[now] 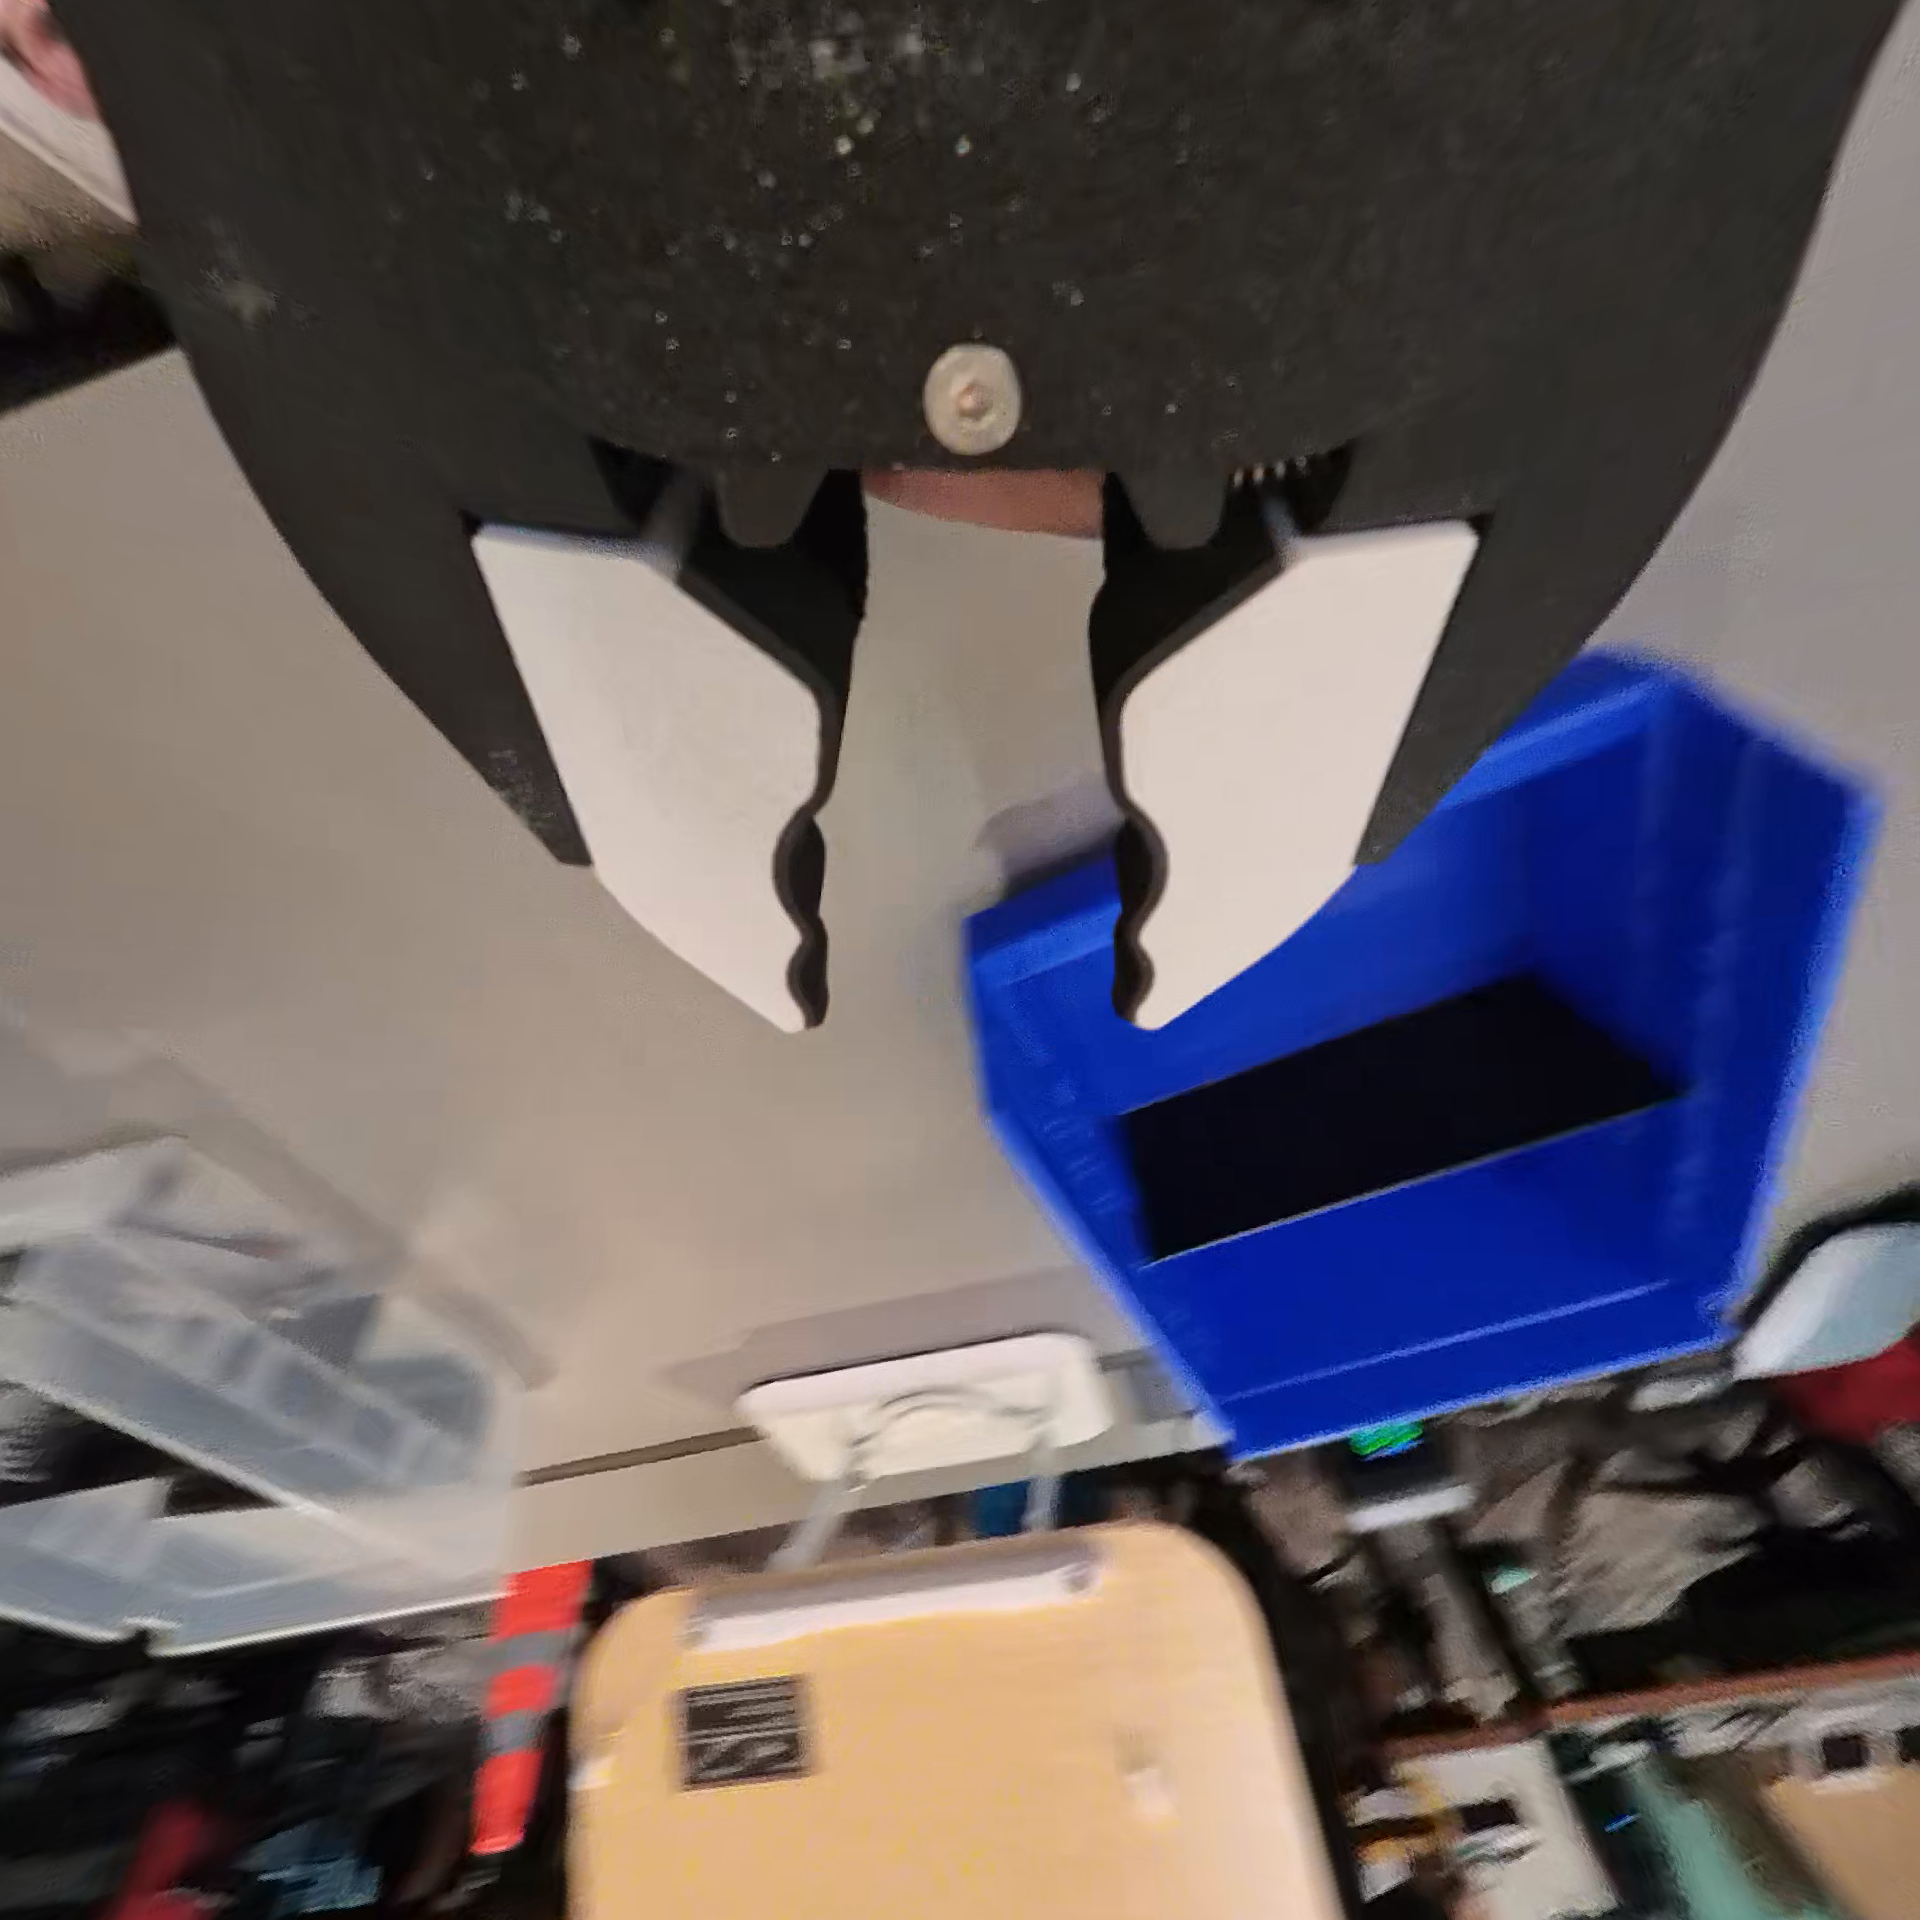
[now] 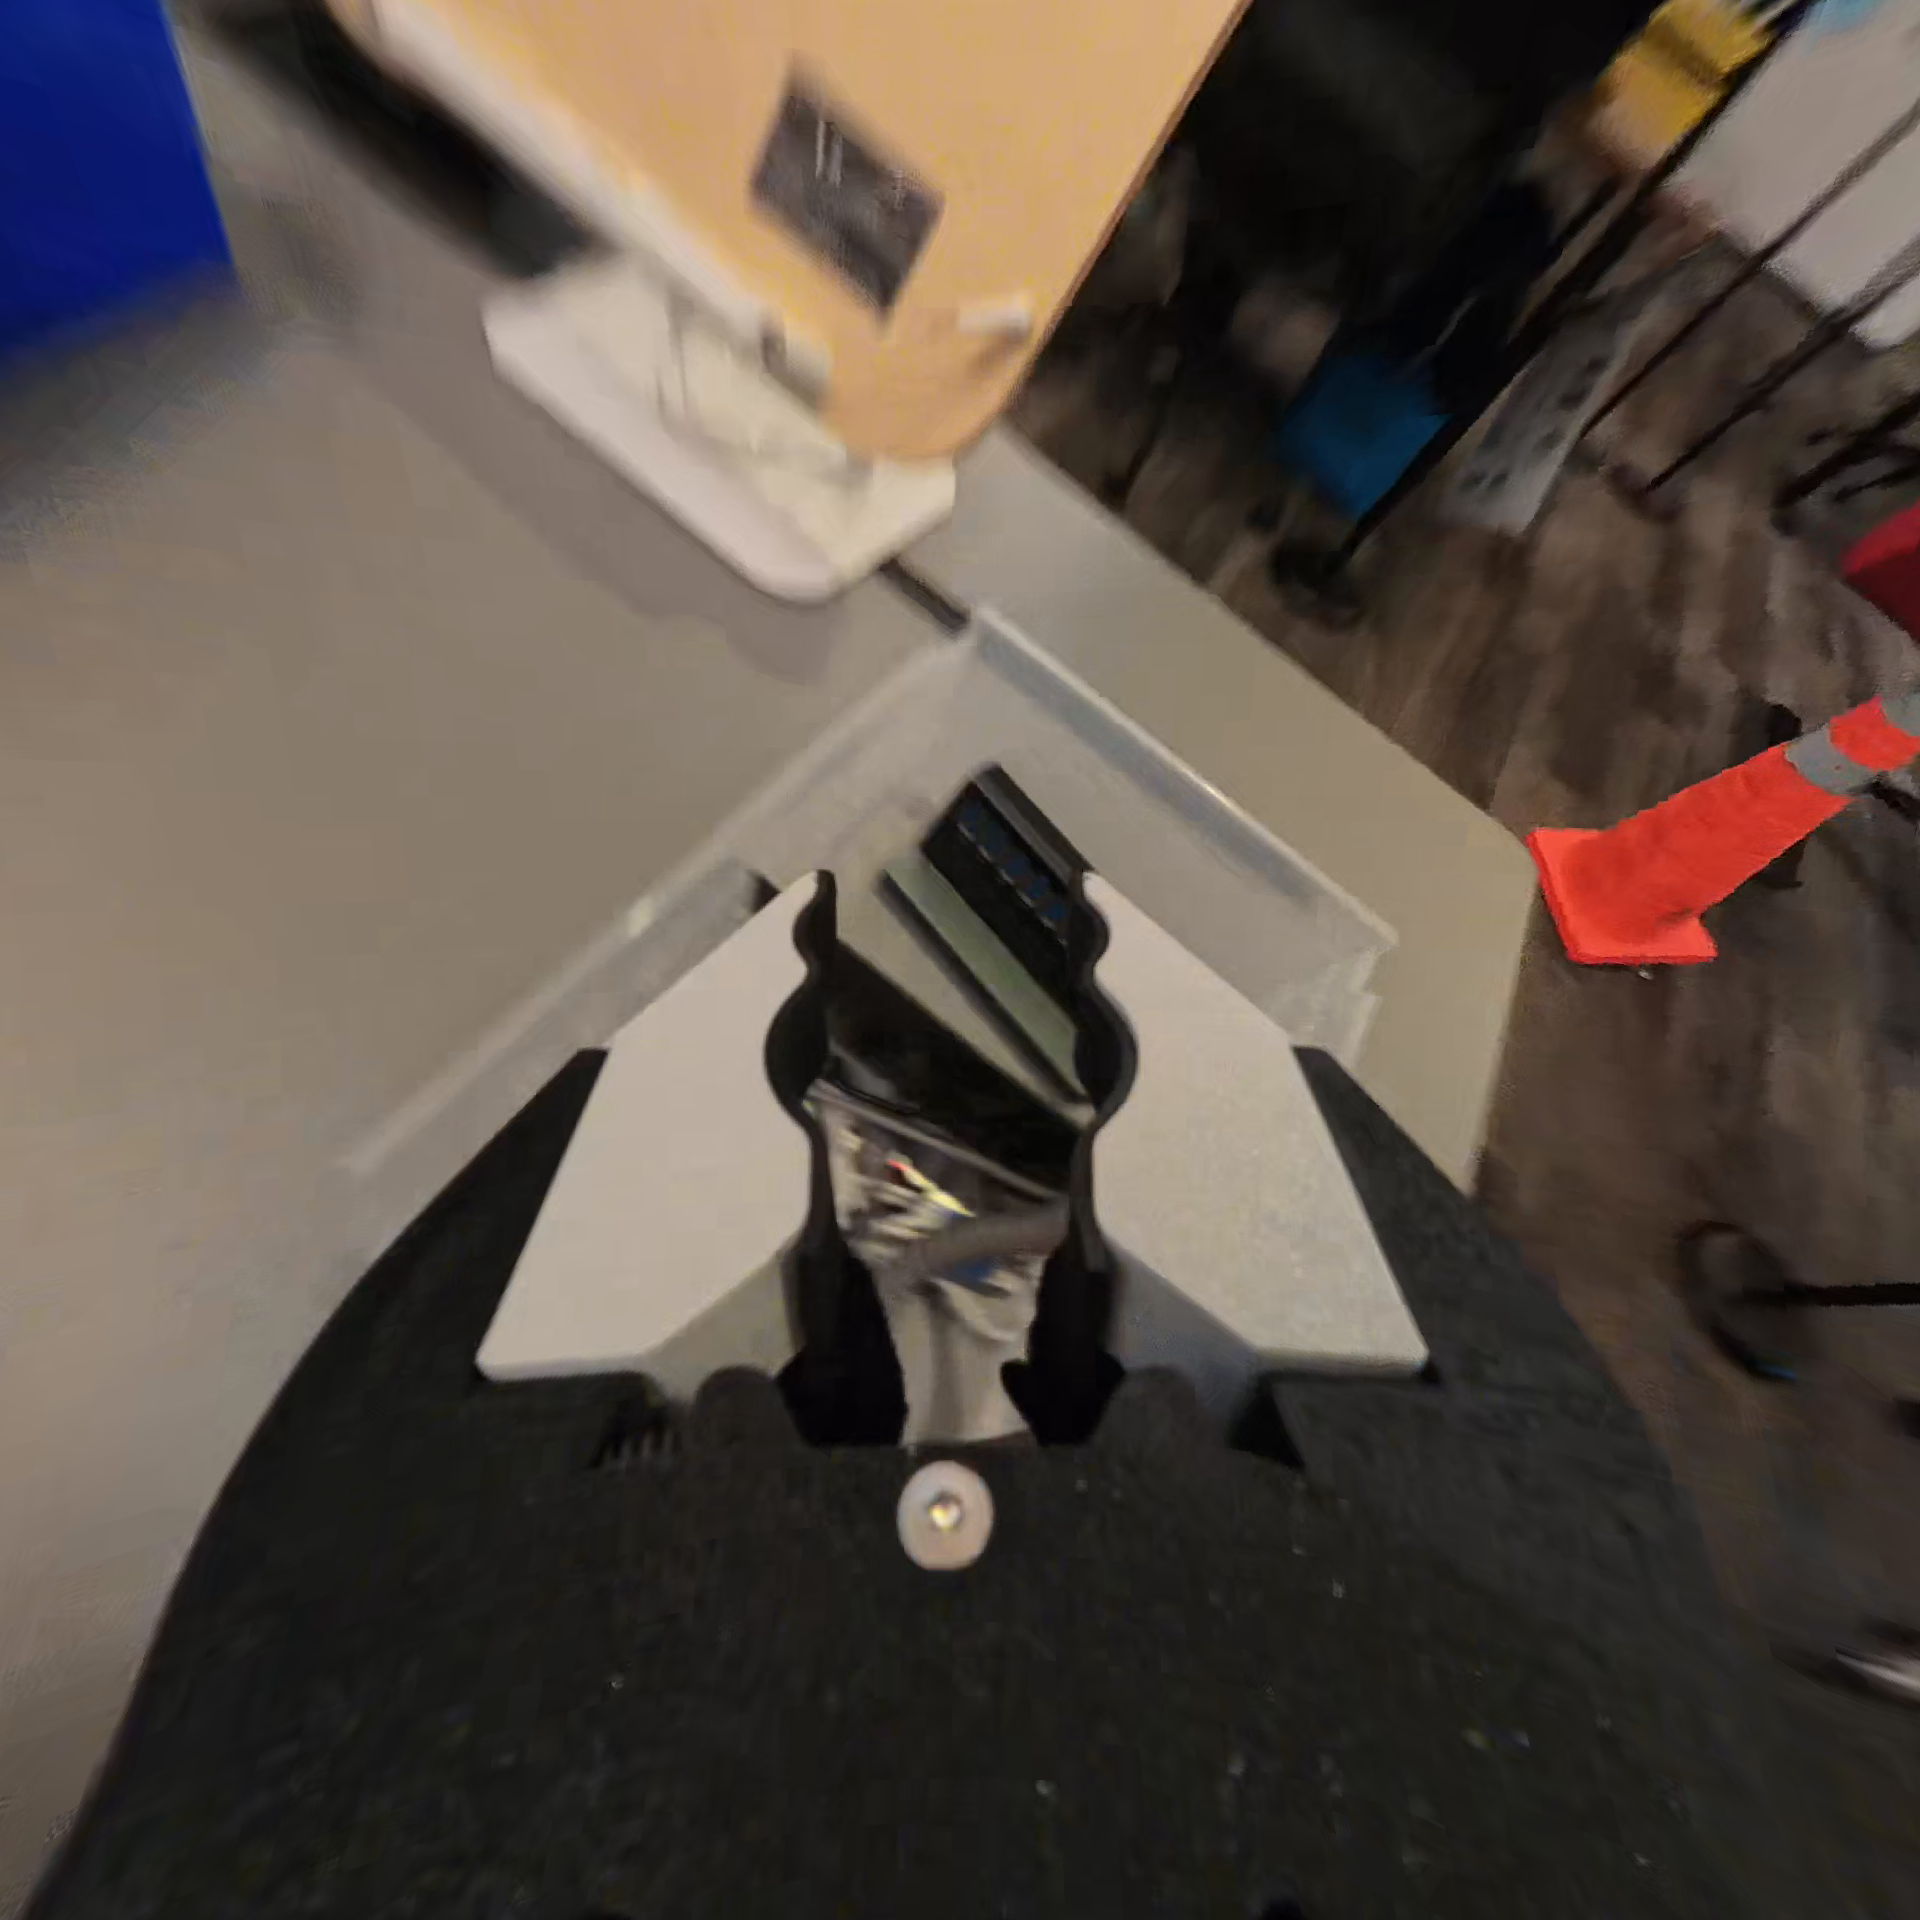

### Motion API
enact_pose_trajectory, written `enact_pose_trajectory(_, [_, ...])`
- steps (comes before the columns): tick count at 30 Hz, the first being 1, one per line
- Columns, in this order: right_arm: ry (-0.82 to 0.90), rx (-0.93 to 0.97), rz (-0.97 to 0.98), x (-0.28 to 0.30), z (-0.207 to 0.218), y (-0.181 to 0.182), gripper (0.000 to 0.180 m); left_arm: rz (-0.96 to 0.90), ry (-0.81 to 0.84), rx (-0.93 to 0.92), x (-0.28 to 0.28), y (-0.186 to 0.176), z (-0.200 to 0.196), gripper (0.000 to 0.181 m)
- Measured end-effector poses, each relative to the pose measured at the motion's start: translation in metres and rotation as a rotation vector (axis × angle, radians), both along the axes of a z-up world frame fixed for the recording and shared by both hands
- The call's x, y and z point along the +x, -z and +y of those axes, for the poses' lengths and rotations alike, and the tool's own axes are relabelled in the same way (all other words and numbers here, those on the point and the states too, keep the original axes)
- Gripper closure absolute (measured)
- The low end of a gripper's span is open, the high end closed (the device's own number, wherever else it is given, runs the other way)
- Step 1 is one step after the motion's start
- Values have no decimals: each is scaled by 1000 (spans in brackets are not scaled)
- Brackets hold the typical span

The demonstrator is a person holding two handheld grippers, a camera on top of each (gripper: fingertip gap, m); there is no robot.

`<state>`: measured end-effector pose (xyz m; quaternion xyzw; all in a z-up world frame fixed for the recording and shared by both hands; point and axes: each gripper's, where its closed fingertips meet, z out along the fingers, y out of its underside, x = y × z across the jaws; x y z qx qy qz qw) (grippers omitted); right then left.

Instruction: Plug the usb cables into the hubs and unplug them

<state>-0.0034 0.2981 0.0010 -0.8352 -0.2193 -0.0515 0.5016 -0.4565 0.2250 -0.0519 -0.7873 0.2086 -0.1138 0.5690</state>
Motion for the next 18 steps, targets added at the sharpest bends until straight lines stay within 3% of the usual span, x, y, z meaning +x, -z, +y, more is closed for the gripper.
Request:
enact_pose_trajectory(1, [45, 103, 123, -9, -18, 2, 137, -13, -53, -25, -15, 3, 0, 128])
enact_pose_trajectory(5, [203, 410, 398, -27, -80, 40, 133, -98, -203, -78, -53, 29, 7, 129])
enact_pose_trajectory(7, [299, 314, 378, -24, -100, 75, 130, -125, -248, -74, -65, 43, 10, 135])
enact_pose_trajectory(9, [328, 326, 411, -23, -111, 85, 129, -115, -266, -86, -74, 58, 14, 140])
enact_pose_trajectory(14, [349, 210, 395, -15, -101, 113, 128, -274, -264, -184, -83, 69, 27, 141])
enact_pose_trajectory(18, [346, 101, 436, -23, -95, 133, 128, -197, -298, -153, -90, 70, 28, 141])
